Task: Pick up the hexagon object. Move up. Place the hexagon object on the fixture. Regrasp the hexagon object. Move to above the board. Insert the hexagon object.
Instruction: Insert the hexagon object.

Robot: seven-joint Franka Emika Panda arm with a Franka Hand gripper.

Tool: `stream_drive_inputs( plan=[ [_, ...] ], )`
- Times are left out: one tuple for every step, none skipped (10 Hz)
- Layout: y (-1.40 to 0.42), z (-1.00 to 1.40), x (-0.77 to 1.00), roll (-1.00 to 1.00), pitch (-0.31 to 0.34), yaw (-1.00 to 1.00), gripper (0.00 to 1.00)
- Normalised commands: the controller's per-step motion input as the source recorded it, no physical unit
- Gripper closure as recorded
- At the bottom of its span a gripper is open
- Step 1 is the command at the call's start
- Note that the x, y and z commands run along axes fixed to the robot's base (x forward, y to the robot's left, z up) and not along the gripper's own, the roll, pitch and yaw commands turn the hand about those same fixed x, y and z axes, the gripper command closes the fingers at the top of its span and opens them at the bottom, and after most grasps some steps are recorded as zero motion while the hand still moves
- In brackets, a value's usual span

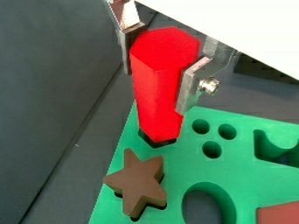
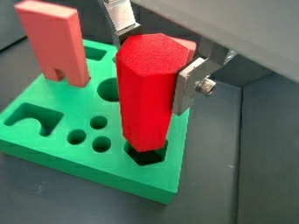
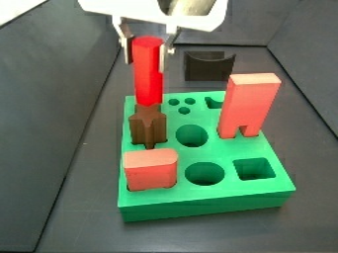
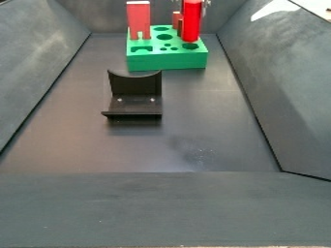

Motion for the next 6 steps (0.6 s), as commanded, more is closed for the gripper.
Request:
stream_drive_inputs(
  plan=[
    [0.0, -0.07, 0.0, -0.02, -0.034, 0.0, 1.0],
    [0.0, -0.13, 0.0, 0.0, -0.031, 0.0, 1.0],
    [0.0, -0.17, 0.0, -0.02, -0.039, 0.0, 1.0],
    [0.05, -0.18, -0.01, -0.03, -0.044, 0.0, 1.0],
    [0.06, -0.16, -0.03, -0.03, -0.043, 0.0, 1.0],
    [0.02, -0.1, 0.0, -0.02, -0.02, 0.0, 1.0]
  ],
)
